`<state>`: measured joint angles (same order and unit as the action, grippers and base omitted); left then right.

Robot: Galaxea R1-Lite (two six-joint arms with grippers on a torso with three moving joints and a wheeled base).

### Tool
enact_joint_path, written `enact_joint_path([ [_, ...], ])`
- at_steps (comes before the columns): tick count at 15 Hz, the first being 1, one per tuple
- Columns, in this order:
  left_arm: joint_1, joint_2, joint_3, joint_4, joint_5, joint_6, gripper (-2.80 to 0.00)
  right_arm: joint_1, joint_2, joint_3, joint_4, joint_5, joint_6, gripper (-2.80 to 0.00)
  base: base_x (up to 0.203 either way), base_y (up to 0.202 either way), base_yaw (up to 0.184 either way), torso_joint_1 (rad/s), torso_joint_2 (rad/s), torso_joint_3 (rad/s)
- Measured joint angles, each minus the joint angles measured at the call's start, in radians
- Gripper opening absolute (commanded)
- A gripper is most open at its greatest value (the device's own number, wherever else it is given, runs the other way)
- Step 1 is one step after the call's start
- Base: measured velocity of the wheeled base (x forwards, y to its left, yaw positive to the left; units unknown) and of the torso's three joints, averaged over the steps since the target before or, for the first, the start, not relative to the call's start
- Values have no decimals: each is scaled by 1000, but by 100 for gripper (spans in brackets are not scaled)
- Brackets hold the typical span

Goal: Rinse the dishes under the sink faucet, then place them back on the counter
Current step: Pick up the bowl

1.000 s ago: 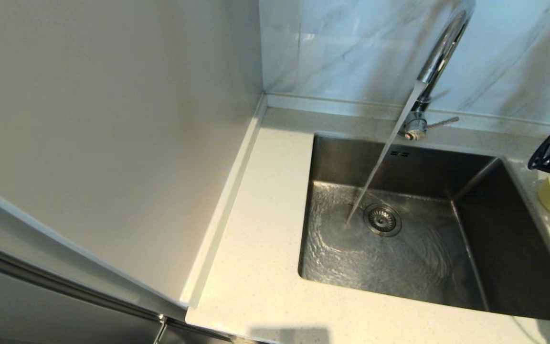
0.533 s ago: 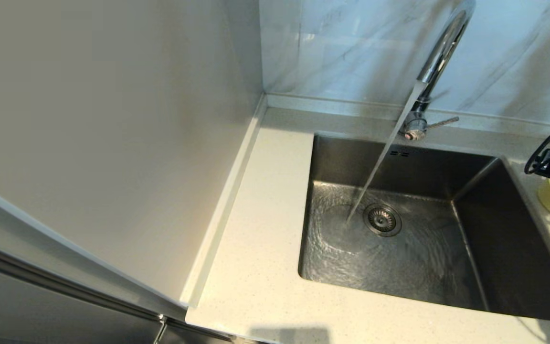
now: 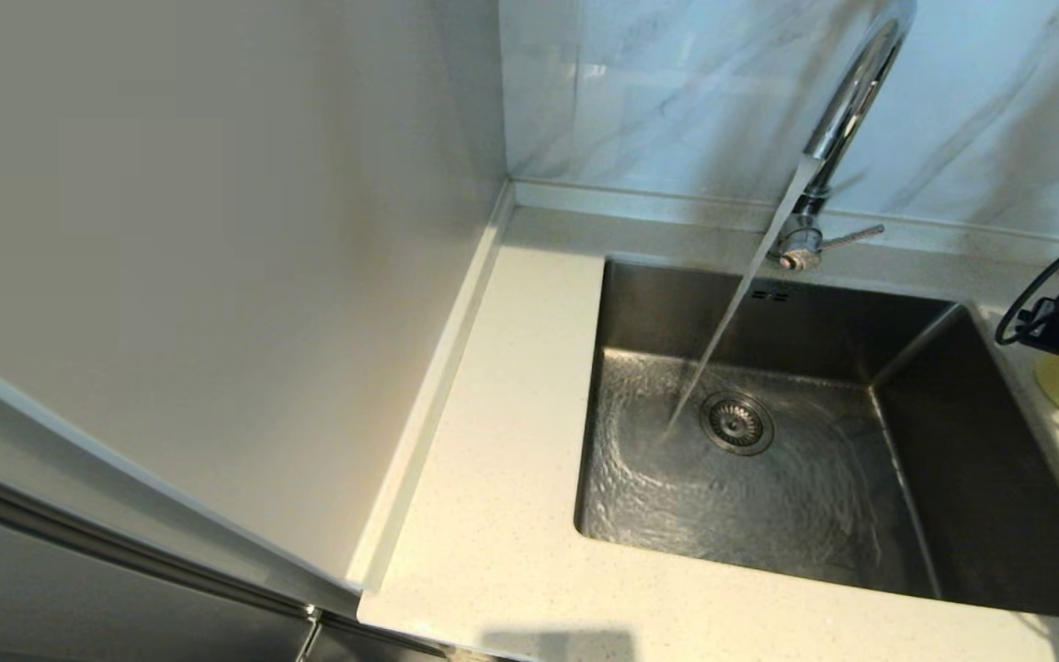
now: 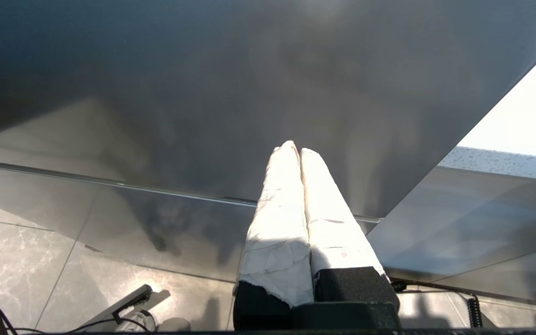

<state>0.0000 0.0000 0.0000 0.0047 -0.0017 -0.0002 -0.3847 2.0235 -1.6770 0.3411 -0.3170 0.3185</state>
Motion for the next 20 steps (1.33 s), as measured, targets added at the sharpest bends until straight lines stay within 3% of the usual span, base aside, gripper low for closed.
enact_joint_path([
  [2,0,0,0,0,0,0,-280,-6,11,-2,0,-10,0,0,0,0,0,0,0,0],
  [3,0,0,0,0,0,0,-280,-8,15,-2,0,-11,0,-280,0,0,0,0,0,0],
  [15,0,0,0,0,0,0,-280,-5,-24,59,-4,-5,2,-280,0,0,0,0,0,0],
  [20,0,0,0,0,0,1,-280,74,-127,109,0,65,7,-280,0,0,0,0,0,0],
])
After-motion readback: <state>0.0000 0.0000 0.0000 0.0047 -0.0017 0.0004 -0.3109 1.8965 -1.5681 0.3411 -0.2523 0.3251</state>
